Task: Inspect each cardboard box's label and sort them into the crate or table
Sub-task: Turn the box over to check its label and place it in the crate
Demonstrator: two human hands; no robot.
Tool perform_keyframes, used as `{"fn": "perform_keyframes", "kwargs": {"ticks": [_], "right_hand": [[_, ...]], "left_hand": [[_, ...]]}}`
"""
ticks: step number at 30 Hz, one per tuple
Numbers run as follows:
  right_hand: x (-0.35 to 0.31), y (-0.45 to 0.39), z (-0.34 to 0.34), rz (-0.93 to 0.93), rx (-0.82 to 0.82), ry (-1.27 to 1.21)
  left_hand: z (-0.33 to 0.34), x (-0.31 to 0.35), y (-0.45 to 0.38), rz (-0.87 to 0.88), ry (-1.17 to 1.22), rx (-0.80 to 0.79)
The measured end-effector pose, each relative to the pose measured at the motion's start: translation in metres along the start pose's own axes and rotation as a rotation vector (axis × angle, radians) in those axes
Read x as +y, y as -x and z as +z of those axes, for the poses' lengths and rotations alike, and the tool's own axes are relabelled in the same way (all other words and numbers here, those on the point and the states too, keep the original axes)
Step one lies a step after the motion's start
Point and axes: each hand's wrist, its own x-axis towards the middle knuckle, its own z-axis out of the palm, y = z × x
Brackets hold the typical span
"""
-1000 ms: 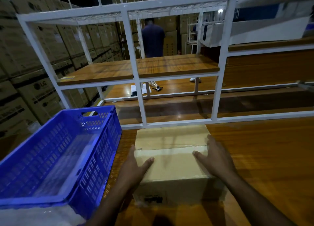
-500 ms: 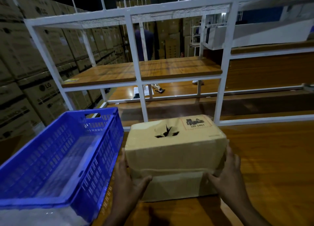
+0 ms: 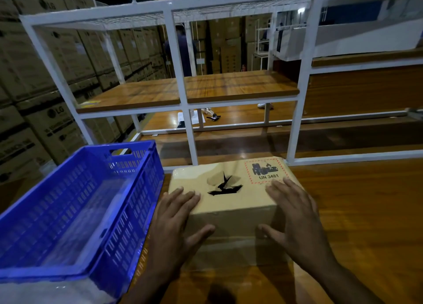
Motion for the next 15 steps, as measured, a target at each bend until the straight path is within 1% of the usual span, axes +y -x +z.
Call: {"fn": "perform_keyframes", "kwargs": {"ticks": [6,10,13,15], "right_hand": [[-0.001,-0.001,0.004,0.018,0.07,-0.026],[-0.001,-0.002,0.003,0.028,0.069,-0.052],[0.0,0.001,0.003,0.009,0.065,-0.086],[0.002,0.008,0.002,0.069,0.077,-0.142]], "left_hand": [[0.0,0.002,0.0,-0.019,0.017,0.031],[-0.001,0.003,-0.001,-0.016,0.026,0.037],[-0.002,0.003,0.0,-0.018,0.034,0.007],[-0.003,0.003,0.001,-0.045,0.048,-0.002]]}}
